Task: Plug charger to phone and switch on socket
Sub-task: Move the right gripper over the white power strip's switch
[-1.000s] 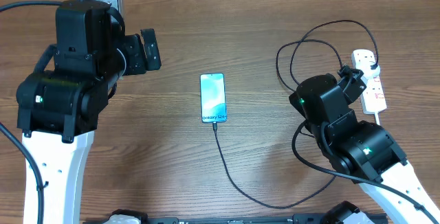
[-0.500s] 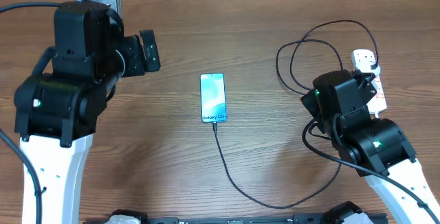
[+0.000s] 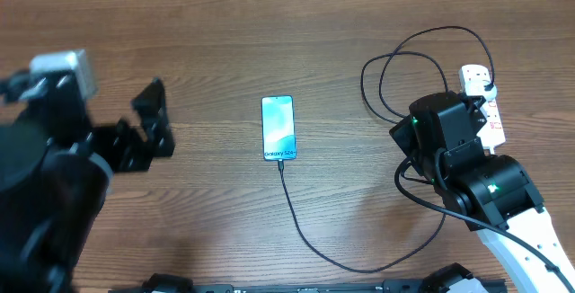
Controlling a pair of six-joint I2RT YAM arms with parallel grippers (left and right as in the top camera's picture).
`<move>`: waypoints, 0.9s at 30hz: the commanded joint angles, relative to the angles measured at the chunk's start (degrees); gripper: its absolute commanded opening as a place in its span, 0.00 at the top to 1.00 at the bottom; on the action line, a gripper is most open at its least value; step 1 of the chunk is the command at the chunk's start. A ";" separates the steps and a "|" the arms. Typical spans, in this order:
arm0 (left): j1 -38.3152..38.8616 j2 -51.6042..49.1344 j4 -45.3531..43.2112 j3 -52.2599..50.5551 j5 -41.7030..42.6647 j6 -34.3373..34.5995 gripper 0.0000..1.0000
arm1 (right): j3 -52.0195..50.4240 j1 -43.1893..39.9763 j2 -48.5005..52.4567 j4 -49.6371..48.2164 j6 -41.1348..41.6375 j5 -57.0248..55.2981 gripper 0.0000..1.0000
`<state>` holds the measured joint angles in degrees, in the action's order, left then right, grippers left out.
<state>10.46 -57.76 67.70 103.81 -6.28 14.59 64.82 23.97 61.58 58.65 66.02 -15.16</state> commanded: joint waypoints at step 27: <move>-5.97 42.75 18.84 -0.15 -0.74 -0.44 0.00 | 0.42 -2.23 4.52 5.11 6.01 7.39 0.96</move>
<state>4.82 -18.48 81.65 103.92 -6.31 14.59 64.82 23.38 65.78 63.07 69.82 -7.66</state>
